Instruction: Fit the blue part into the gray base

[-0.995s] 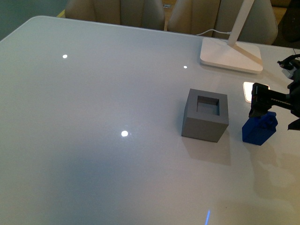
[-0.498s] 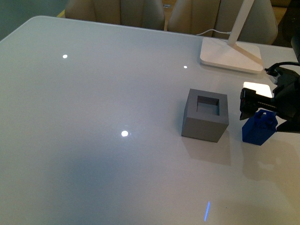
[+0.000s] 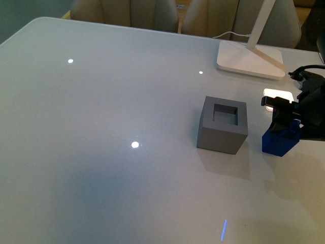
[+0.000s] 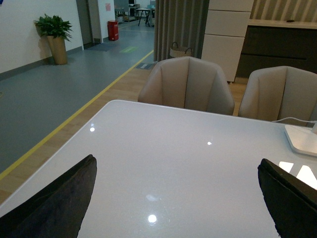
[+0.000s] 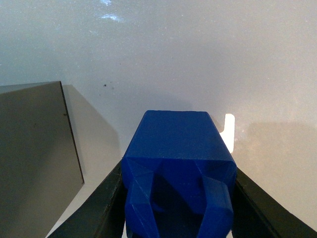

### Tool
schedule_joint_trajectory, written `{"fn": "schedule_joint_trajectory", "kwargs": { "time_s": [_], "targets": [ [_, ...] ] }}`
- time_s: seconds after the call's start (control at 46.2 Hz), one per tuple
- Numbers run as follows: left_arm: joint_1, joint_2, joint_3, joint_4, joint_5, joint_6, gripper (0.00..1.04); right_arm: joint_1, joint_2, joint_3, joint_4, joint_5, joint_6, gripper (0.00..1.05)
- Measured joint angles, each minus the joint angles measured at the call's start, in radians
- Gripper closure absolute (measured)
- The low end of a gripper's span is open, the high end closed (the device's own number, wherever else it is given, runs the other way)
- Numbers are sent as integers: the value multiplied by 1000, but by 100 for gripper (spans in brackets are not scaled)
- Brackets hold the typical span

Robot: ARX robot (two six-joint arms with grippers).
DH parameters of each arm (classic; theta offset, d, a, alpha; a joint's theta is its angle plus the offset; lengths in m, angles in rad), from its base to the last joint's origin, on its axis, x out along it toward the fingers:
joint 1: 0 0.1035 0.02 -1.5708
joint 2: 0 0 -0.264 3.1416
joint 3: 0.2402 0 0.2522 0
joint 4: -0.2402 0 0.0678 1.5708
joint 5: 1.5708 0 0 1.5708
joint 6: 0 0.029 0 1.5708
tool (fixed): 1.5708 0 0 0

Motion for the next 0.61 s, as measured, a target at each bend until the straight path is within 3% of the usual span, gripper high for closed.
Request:
{"fn": "schedule_joint_trajectory", "kwargs": {
  "time_s": [0.151, 0.281, 0.606],
  "targets": [
    [0, 0, 0, 0, 0, 0, 7, 15, -145, -44, -28, -13, 10, 59],
    [0, 0, 0, 0, 0, 0, 7, 80, -260, -40, -69, -21, 50, 59],
    [0, 0, 0, 0, 0, 0, 7, 229, -181, 112, -140, 2, 163, 59]
  ]
}}
